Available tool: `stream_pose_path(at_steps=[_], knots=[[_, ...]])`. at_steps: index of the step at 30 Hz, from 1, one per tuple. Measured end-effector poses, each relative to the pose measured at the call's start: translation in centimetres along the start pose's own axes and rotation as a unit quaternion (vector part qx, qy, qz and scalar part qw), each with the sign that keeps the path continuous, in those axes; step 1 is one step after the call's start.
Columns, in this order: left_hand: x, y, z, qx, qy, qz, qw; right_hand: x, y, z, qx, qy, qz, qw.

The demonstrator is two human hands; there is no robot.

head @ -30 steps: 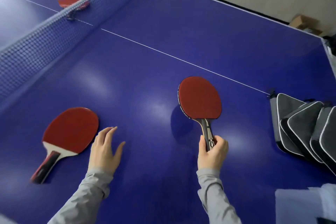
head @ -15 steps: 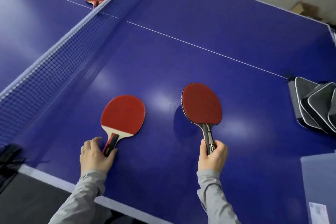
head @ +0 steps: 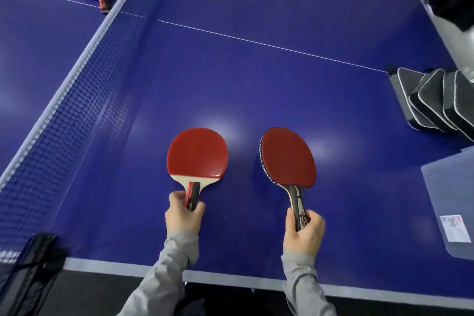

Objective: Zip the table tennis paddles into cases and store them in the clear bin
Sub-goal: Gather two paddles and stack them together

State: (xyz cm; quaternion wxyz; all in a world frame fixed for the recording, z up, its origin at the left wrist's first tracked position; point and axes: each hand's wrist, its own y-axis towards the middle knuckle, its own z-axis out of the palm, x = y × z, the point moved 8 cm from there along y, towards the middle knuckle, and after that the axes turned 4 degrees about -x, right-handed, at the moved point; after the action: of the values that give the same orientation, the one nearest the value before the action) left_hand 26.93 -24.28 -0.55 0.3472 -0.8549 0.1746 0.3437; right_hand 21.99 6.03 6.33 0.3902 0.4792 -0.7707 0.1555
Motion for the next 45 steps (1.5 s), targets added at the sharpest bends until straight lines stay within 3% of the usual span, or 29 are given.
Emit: stream_pose_path(at_steps=[11, 19, 24, 32, 37, 45], knots=[[1.9, -5.5, 4.8, 0.059, -0.049, -0.009, 0.997, 0.9, -3.1, -0.7, -0.008, 0.019, -0.004, 1.000], [1.8, -6.3, 5.9, 0.139, 0.014, 0.075, 0.987, 2.3, -4.2, 0.5, 0.020, 0.024, 0.008, 0.999], [2.0, -6.5, 5.7, 0.179, -0.007, 0.086, 0.980, 4.3, -5.6, 2.2, 0.048, 0.018, 0.000, 0.999], [2.2, -6.7, 5.7, 0.241, -0.103, 0.051, 0.964, 5.3, -7.6, 5.0, 0.105, -0.069, 0.019, 0.992], [2.3, -7.1, 5.9, 0.277, -0.119, 0.053, 0.952, 4.3, -7.9, 6.9, 0.220, -0.185, 0.026, 0.957], [2.3, -7.3, 5.9, 0.276, -0.116, 0.046, 0.953, 4.2, -7.9, 8.0, 0.271, -0.187, 0.020, 0.944]])
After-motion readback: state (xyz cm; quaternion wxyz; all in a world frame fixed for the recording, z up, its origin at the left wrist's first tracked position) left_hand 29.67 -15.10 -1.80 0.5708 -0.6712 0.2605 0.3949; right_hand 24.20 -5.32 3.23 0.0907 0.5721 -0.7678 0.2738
